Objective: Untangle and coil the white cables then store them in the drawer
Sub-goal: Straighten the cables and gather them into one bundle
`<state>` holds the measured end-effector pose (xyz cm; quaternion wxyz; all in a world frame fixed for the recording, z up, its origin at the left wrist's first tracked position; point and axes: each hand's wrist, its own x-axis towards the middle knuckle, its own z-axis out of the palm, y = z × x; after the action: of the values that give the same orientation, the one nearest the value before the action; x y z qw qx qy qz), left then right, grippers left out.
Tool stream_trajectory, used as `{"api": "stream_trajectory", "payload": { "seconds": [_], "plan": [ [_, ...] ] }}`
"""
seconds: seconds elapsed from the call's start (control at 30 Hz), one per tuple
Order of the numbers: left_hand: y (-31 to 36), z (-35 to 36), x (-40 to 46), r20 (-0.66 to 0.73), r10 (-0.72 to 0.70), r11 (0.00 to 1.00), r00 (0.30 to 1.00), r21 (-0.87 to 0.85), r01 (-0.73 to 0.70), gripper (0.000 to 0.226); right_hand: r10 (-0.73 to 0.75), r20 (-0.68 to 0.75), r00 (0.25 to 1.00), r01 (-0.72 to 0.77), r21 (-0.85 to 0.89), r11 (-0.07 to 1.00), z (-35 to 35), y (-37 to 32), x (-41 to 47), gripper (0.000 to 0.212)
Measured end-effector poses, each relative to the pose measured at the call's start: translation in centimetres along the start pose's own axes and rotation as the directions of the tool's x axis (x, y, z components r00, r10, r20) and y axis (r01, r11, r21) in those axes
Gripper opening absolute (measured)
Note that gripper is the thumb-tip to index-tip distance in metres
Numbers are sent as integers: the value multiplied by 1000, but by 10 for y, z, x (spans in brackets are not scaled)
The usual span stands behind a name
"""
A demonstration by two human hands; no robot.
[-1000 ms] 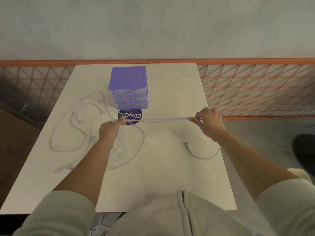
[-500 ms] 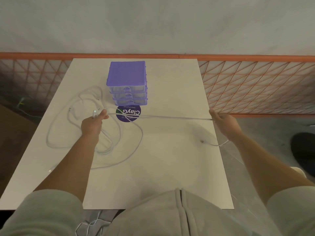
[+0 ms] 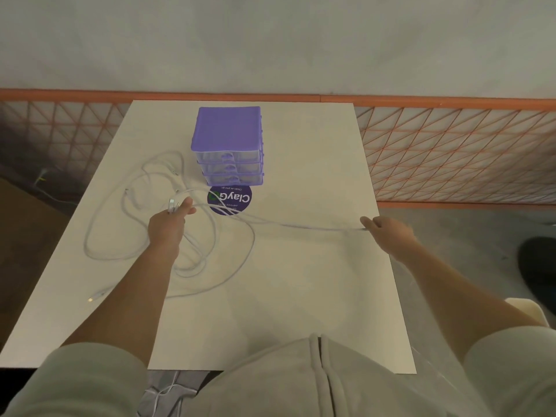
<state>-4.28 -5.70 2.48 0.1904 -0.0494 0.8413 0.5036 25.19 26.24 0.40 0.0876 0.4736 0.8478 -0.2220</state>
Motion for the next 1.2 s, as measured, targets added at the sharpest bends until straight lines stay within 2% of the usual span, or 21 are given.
{"api": "stream_trajectory", "payload": {
  "seconds": [0.13,0.27,0.37,0.47,0.53,0.67,0.77,0.93,1.07,1.2],
  "plan": [
    [4,-4,-2,10,25,1000,1000,-4,-25,32,43,68,997,-48,82,995,17,-6,-2,47],
    [13,-5,-6,66,22,1000,998,1,-22,32,-13,134,991,-7,148,989,28,-45,-7,44],
    [19,-8,-9,136,23,999,990,22,-26,32,-193,221,956,134,257,957,36,-94,-17,48],
    [27,-11,-12,205,29,999,978,18,-33,29,-346,241,907,259,330,908,39,-147,-33,46],
    [32,-13,-13,238,24,999,971,15,-29,30,-451,236,860,374,308,875,42,-178,-43,48],
    [41,-14,-12,313,-6,1000,950,-4,8,32,-602,135,787,570,214,793,58,-221,-59,46],
    [46,-15,-6,367,-30,998,930,-41,48,33,-555,59,830,538,178,824,61,-232,-62,38],
    [44,-17,5,405,-87,995,910,-11,100,33,-473,-90,876,477,30,878,48,-215,-59,48],
    [38,-19,15,347,-150,983,926,-45,176,29,-218,-96,971,221,21,975,37,-184,-50,63],
    [32,-24,16,326,-164,986,931,36,161,27,-99,-107,989,92,-71,993,26,-134,-44,66]
  ]
}}
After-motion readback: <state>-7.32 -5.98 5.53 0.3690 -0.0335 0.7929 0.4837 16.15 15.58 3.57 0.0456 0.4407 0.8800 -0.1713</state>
